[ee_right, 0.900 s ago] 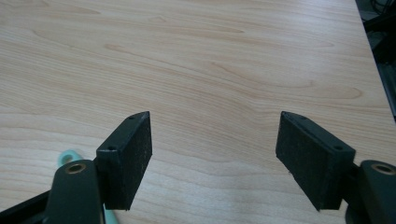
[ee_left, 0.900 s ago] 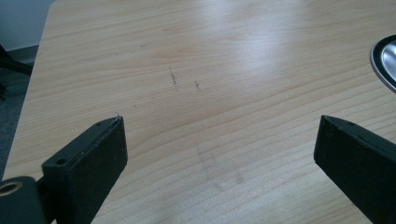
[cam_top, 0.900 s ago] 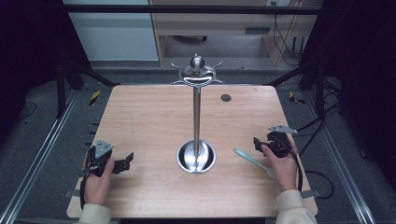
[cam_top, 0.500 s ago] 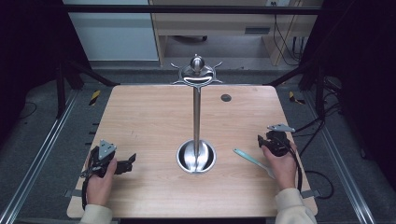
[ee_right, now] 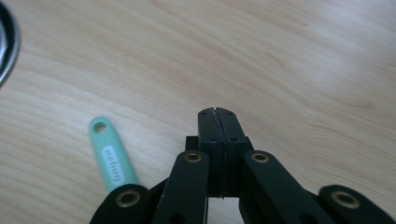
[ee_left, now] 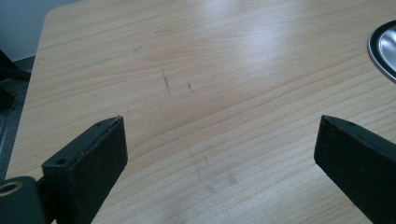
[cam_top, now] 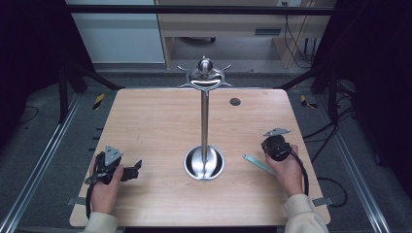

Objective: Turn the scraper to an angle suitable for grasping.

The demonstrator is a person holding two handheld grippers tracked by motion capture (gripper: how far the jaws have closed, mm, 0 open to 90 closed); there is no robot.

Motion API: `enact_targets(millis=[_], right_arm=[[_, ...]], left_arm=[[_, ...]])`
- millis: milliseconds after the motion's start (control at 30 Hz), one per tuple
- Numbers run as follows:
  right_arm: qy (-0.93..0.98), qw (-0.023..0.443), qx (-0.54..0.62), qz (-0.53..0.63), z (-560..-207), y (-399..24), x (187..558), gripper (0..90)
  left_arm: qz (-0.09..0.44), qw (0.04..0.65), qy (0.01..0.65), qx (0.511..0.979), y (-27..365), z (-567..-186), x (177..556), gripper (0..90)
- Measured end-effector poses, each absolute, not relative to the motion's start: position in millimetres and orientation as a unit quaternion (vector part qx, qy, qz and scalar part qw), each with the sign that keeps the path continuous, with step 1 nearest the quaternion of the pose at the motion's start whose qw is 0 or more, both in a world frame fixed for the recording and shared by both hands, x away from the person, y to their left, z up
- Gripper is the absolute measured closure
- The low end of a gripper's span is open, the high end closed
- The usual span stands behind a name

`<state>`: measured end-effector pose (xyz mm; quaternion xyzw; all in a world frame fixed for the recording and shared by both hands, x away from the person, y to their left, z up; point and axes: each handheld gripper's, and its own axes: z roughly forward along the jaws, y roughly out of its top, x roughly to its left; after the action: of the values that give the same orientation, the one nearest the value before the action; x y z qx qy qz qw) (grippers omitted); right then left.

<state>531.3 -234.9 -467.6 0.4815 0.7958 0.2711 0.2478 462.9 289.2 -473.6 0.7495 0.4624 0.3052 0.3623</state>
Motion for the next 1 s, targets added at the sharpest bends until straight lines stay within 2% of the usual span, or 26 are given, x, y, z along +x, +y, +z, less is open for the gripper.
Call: enact_targets(millis=[1000], right_arm=[[0.863, 0.181, 0.407, 0.237, -483.6, -208.0, 517.9, 90.0]], left_arm=[[0.315, 0.352, 0.463, 0.750, 288.4, -472.6, 462.2, 2.6]])
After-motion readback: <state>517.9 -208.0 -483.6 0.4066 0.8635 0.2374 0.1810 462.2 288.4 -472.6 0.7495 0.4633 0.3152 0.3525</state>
